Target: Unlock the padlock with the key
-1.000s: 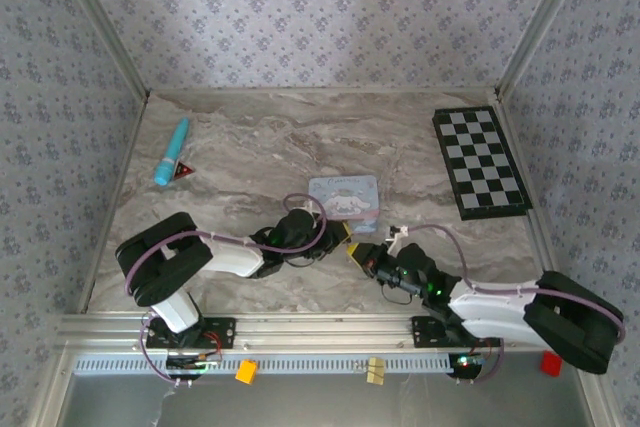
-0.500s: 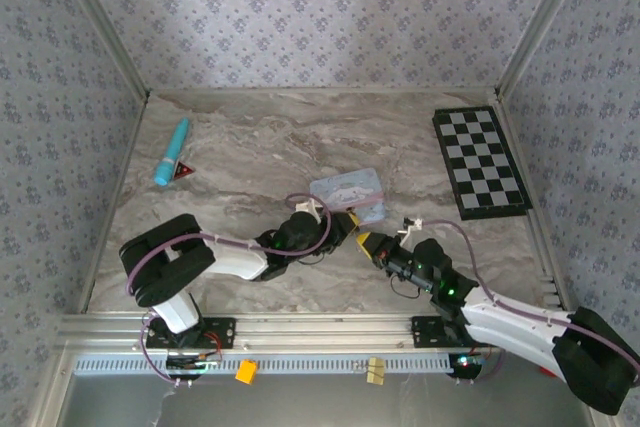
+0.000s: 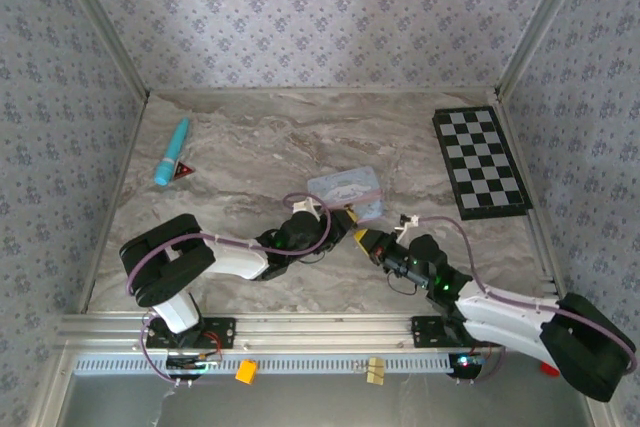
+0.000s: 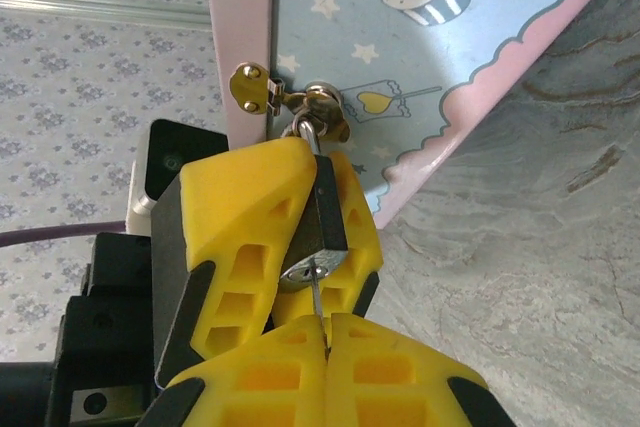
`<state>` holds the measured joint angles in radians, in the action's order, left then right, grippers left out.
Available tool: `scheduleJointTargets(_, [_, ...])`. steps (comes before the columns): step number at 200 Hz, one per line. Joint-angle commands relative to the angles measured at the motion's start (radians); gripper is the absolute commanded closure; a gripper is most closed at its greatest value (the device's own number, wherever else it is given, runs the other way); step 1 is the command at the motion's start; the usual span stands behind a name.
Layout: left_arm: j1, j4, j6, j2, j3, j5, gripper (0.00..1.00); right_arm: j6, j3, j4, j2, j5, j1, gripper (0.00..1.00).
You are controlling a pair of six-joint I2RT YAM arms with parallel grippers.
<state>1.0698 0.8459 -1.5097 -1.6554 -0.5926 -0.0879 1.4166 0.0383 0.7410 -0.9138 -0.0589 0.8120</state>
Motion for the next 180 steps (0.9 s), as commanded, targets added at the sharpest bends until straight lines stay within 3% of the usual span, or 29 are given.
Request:
scheduleJointTargets(1, [0.084,0.069,0.023,0.012,-0.069,0.208,1.00,-0.031,0.065,0.166,-0.049,0.102,0.012,1.00])
scheduleJointTargets(67, [0.105,0.082,0.028,0.033,-0.067,0.180,1.00,-0.062,0.080,0.150,0.007,0.121,-0.030,1.00])
scheduleJointTargets(121, [0.109,0.138,0.005,-0.005,-0.061,0.180,1.00,-0.067,0.120,0.251,-0.105,0.080,-0.040,1.00])
scheduleJointTargets(180, [0.099,0.092,0.006,0.036,0.002,0.145,1.00,-0.079,0.123,0.236,-0.107,-0.004,-0.168,1.00])
